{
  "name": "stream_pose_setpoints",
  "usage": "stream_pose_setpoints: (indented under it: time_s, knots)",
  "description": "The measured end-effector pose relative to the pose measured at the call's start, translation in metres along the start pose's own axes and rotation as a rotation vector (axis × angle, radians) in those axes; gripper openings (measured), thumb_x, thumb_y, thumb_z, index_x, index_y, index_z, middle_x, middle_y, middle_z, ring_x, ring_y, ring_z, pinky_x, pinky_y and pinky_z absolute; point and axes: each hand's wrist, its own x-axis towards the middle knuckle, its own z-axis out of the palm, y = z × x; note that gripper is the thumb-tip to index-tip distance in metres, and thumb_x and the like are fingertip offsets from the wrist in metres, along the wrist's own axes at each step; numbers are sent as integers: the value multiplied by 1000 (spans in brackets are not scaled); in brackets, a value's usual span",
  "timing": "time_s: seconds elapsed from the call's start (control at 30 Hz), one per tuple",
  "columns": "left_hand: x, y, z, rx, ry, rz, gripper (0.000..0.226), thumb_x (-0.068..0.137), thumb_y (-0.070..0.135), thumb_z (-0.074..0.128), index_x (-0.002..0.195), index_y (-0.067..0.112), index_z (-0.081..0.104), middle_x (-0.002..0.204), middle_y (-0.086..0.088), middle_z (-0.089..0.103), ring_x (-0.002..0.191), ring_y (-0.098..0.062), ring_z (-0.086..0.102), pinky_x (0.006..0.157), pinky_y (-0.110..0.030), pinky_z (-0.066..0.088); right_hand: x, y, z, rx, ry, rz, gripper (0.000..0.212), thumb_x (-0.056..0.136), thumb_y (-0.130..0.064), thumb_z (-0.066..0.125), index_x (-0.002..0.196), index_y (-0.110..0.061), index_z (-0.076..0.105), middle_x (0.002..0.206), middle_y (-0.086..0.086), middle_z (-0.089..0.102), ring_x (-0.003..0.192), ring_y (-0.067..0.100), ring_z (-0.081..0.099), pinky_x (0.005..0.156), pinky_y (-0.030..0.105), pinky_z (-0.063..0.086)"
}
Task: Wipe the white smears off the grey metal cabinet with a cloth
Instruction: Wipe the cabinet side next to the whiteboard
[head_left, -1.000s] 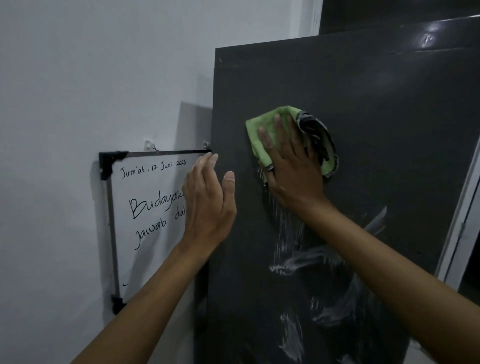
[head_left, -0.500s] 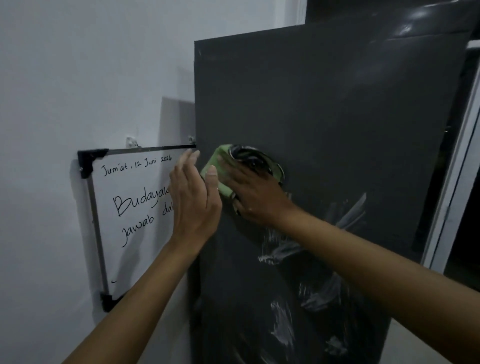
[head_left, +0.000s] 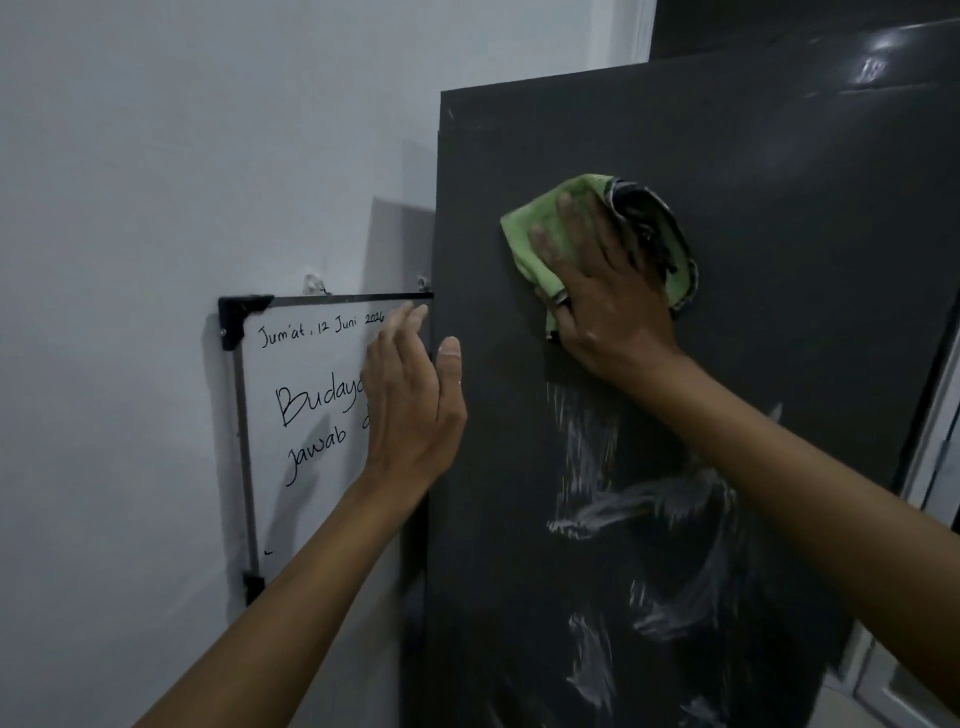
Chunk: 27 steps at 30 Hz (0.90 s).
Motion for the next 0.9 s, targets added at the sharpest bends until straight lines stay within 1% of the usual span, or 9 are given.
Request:
stream_pose_setpoints:
  time_s: [0.1, 0.27, 0.4, 0.5, 0.6, 0.63, 0.73, 0.83, 0.9]
  knots:
    - [0, -7, -3, 0, 15, -16, 53, 106, 38, 36, 149, 7, 44, 155, -8, 44, 145, -20, 37, 121, -39, 29, 8, -15, 12, 1, -19, -22, 70, 105, -32, 51, 168, -36, 19, 178, -2, 0, 165, 24, -2, 129, 51, 10]
    - [-5, -11, 4, -2, -7, -29, 54, 107, 40, 34, 150, 9, 43, 157, -9, 42, 147, -21, 35, 122, -48, 29, -6, -36, 28, 78, -138, -131, 77, 100, -23, 52, 168, -36, 19, 178, -2, 0, 164, 20, -5, 127, 51, 10]
    - [-7, -5, 15, -11, -33, -13, 53, 107, 38, 36, 149, 7, 44, 156, -12, 43, 145, -25, 38, 121, -51, 30, -48, -46, 38, 112, -232, -215, 74, 101, -22, 49, 168, -31, 20, 178, -2, 1, 164, 18, -1, 126, 43, 14]
    - [-2, 2, 22, -26, -41, 10, 54, 107, 39, 36, 149, 7, 44, 156, -11, 43, 144, -24, 38, 121, -47, 30, -87, -36, 37, 96, -200, -172, 74, 102, -21, 48, 169, -24, 17, 177, -3, 2, 164, 17, 5, 126, 43, 24]
    - [3, 9, 28, -43, -48, 19, 54, 107, 38, 36, 148, 6, 46, 156, -12, 43, 145, -26, 38, 122, -48, 29, -111, -12, 25, 94, -54, -60, 80, 97, -12, 52, 169, -17, 18, 177, 1, 7, 164, 17, 9, 124, 41, 33]
    - [4, 11, 29, -50, -52, 23, 53, 106, 37, 36, 148, 5, 46, 156, -13, 44, 146, -26, 38, 122, -48, 29, -112, -2, 19, 77, 7, -24, 82, 94, -8, 54, 168, -15, 20, 177, 3, 9, 164, 19, 10, 125, 39, 29]
    - [4, 12, 32, -54, -66, 27, 53, 107, 37, 36, 148, 5, 46, 156, -12, 43, 147, -26, 38, 122, -48, 28, -91, 27, -3, -12, 118, 71, 84, 92, -7, 57, 168, -14, 22, 177, 6, 12, 164, 24, 11, 129, 33, 6]
    - [1, 8, 33, -60, -69, 8, 53, 107, 39, 35, 149, 8, 45, 157, -9, 42, 148, -23, 35, 124, -48, 27, -62, 37, -11, -85, 153, 110, 79, 101, -20, 54, 170, -21, 16, 178, 5, 9, 164, 26, 5, 132, 42, 0]
    - [-2, 2, 34, -65, -68, 2, 52, 108, 39, 35, 149, 10, 44, 157, -8, 41, 147, -21, 35, 123, -47, 28, -53, 32, -7, -105, 165, 121, 74, 107, -29, 52, 170, -26, 15, 178, 5, 6, 164, 28, 2, 130, 40, -10]
